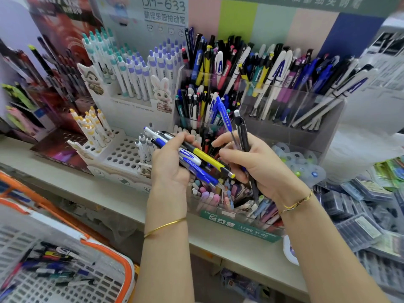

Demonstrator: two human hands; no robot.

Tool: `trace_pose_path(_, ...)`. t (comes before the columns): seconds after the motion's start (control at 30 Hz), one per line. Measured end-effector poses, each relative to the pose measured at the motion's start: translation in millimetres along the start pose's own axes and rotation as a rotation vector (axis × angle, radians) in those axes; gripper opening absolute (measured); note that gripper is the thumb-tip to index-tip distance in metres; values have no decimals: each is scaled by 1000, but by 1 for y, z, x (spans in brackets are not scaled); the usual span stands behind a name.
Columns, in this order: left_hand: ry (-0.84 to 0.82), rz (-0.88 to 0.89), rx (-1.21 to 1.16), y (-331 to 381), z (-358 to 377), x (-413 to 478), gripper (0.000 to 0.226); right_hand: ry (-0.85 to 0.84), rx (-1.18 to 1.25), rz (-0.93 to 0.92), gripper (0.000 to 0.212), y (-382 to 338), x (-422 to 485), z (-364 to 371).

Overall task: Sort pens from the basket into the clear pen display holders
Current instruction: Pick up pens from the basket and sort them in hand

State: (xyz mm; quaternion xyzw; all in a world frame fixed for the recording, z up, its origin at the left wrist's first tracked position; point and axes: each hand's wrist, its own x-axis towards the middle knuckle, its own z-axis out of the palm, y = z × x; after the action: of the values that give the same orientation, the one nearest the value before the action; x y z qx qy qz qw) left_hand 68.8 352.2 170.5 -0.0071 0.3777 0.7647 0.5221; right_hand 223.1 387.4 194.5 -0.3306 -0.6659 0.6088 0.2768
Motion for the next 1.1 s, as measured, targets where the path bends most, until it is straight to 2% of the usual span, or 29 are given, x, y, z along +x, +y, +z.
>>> trace_pose_path(0.1, -16, -42, 8, 1, -1, 1, 28, -126, -42, -51, 44, -1, 0, -2)
trace_pose_path(0.13, -22, -52, 30, 0, -1, 1, 29, -174, -71, -73, 46, -3, 0, -2)
trace_pose_path(0.23, -18, -67, 69, -1, -2, 2, 33, -217, -119, -154, 31, -10, -1, 4)
trace_pose_path(0.33, -39, -124, 49, -3, -4, 2, 27, -64, -27, -270, 18, -12, 3, 11)
trace_pose_path(0.47, -29, -137, 82, -8, -4, -3, 19, 304, 183, -350, 11, -20, 19, 10)
trace_pose_path(0.53, -24, -125, 164, -9, -4, -6, 16, 415, 145, -314, 18, -26, 24, 12)
trace_pose_path(0.6, -49, -96, 232, -8, -5, -9, 12, 457, -25, -223, 28, -26, 26, 15)
trace_pose_path(0.63, -73, -79, 253, -7, -6, -9, 10, 449, -81, -176, 29, -23, 27, 16)
trace_pose_path(0.8, -271, -40, 366, -2, -6, -21, 13, 326, -54, 13, 14, -15, 29, 21)
trace_pose_path(0.9, -319, 2, 419, -2, -4, -25, 11, 273, -97, 71, 4, -12, 32, 19)
trace_pose_path(0.97, -344, 37, 451, -1, -4, -27, 15, 214, -90, 95, 17, -12, 30, 18)
trace_pose_path(1.1, -371, 94, 497, 4, -4, -27, 18, 97, 34, 93, 17, -15, 23, 16)
